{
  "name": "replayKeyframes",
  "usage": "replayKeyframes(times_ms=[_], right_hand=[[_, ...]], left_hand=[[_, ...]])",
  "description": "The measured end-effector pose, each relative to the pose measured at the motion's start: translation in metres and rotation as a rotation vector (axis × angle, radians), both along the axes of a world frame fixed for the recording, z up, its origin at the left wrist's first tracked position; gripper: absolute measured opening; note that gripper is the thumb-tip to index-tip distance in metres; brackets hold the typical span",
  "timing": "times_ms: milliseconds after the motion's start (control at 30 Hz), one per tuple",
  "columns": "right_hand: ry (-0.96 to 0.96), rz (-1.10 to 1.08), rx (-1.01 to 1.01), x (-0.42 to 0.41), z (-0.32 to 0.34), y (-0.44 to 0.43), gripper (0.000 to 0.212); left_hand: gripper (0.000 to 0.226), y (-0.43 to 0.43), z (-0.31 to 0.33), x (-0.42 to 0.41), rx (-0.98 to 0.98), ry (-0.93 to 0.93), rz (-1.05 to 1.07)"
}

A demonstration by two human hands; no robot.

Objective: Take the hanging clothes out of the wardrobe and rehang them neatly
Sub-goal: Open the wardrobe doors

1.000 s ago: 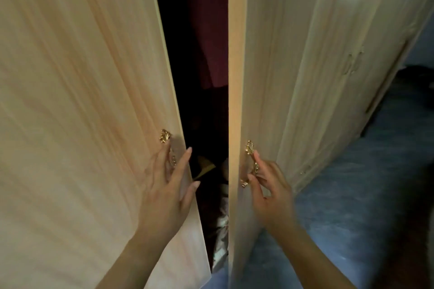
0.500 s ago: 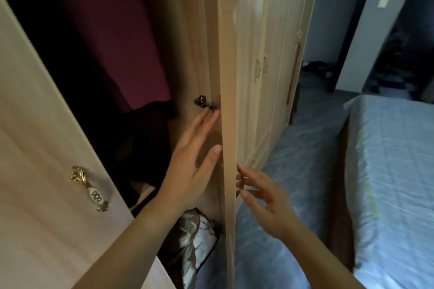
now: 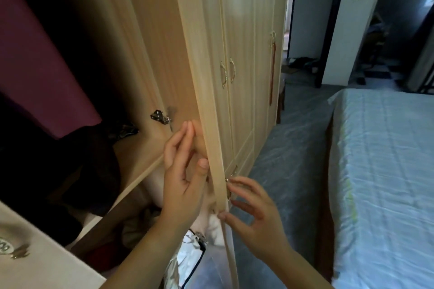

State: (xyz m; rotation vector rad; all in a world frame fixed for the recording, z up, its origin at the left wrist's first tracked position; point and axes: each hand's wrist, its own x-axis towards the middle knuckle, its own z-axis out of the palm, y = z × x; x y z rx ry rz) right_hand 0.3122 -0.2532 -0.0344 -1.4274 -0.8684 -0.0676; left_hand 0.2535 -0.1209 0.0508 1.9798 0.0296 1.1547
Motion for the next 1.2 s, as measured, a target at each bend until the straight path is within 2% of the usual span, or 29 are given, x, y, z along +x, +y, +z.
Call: replayKeyframes(times_ms=[100,233,400,467,533,667,833,900,1067,1200], right_hand=[[0.001,-0.030,0.013,0.015,0.000,-0.009,0.048],[-0.051,-0.081,-0.055,0.044,0.002,-0.025,0.040],[-0.054,-0.102,0.012,0.078,0.002,-0.041,0.049],[-0.077,-0.099,-0.005,0.090,0.001,-0.045,0.060],[-0.131,-0.120,-0.020,0.101,0.000,-0.048,0.065],[-0.227,-0.182,0.001,0.127,-0.001,-0.050,0.059],[-0.209,-0.240,0.009,0.157,-0.002,-0.050,0.063],[-0.201,-0.261,-0.006,0.167,-0.002,-0.050,0.068],[-0.196,-0.285,-0.072,0.184,0.000,-0.048,0.062],[-0.168,-0.282,-0.219,0.177,0.008,-0.053,0.065]], left_hand=[[0.049,-0.017,0.003,0.020,-0.016,-0.010,0.020],[0.054,-0.038,0.005,0.049,0.035,0.016,0.085],[0.066,-0.039,0.008,0.074,0.280,0.139,0.189],[0.070,-0.038,0.008,0.085,0.351,0.175,0.220],[0.072,-0.037,0.007,0.098,0.389,0.187,0.229],[0.073,-0.036,0.002,0.125,0.421,0.219,0.244],[0.072,-0.038,-0.003,0.155,0.514,0.228,0.269],[0.069,-0.039,-0.004,0.162,0.545,0.238,0.274],[0.064,-0.036,-0.005,0.168,0.567,0.334,0.218],[0.062,-0.029,-0.001,0.159,0.630,0.373,0.193]])
